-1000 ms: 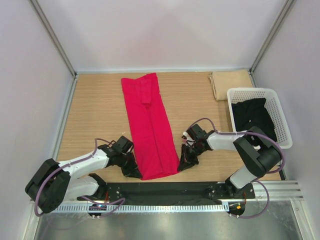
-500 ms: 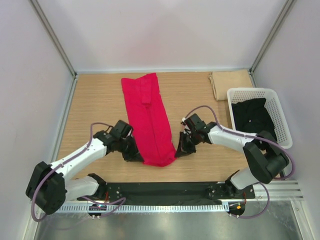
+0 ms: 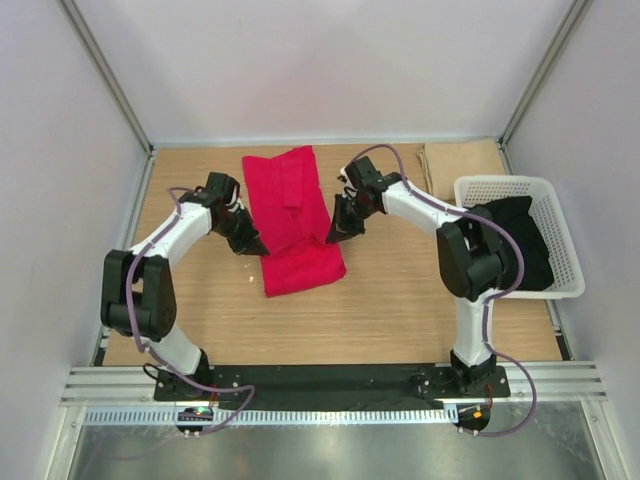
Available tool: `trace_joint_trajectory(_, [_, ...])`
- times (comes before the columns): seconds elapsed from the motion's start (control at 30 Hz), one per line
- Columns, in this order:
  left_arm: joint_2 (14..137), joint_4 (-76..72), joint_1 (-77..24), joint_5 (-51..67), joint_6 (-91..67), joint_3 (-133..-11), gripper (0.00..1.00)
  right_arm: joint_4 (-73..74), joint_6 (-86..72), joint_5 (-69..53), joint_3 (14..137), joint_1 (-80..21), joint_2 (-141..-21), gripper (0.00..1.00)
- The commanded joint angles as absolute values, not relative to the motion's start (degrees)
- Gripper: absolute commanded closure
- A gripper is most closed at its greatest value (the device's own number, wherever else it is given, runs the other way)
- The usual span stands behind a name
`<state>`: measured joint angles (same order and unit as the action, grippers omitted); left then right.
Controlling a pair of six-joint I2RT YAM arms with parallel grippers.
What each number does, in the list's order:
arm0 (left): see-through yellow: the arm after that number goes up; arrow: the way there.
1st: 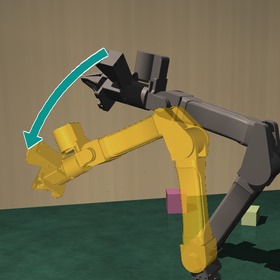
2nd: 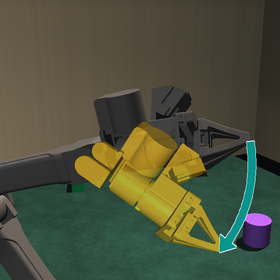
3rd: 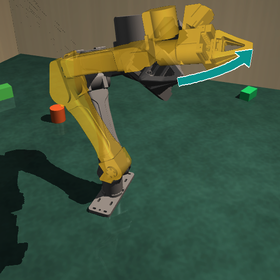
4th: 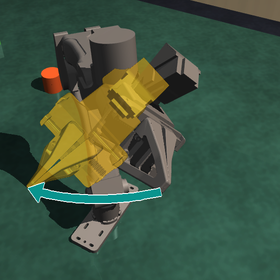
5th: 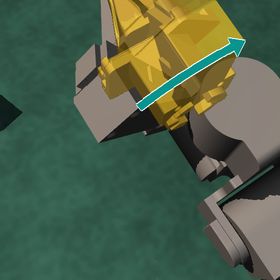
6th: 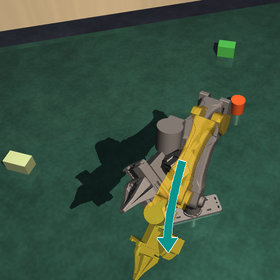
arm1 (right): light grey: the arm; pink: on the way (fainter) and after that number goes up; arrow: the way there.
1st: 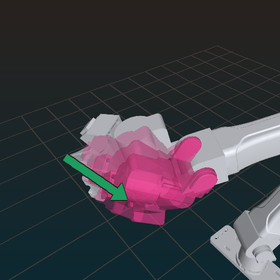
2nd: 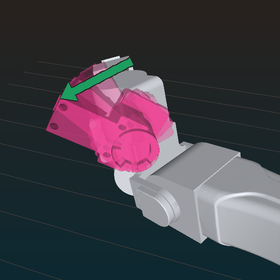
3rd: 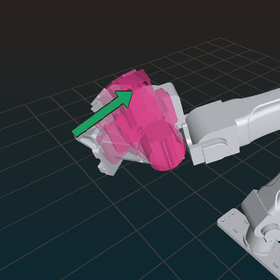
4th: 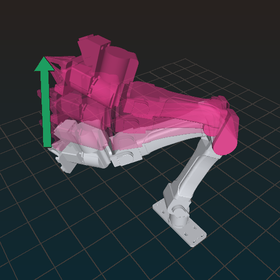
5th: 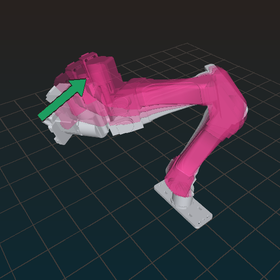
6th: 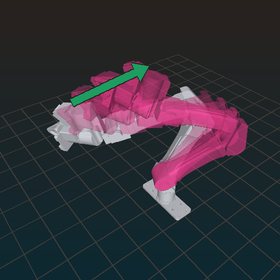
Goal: Fold and stack the t-shirts
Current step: Fold the tshirt
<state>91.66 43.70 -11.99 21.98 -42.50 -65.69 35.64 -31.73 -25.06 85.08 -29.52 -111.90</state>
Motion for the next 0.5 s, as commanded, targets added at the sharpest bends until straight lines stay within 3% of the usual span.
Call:
trace_joint_trajectory(0.0, [95.43, 44.83, -9.85, 24.35, -38.23, -70.38, 1.0, 42.27, -28.3, -24.52, 94.63, -28.04, -116.35, 0.99])
trace_joint_trajectory(0.47, [108.19, 45.35, -7.12, 24.79, -37.53, -82.09, 1.0, 46.06, -26.54, -33.39, 111.87, -24.7, -130.78, 0.99])
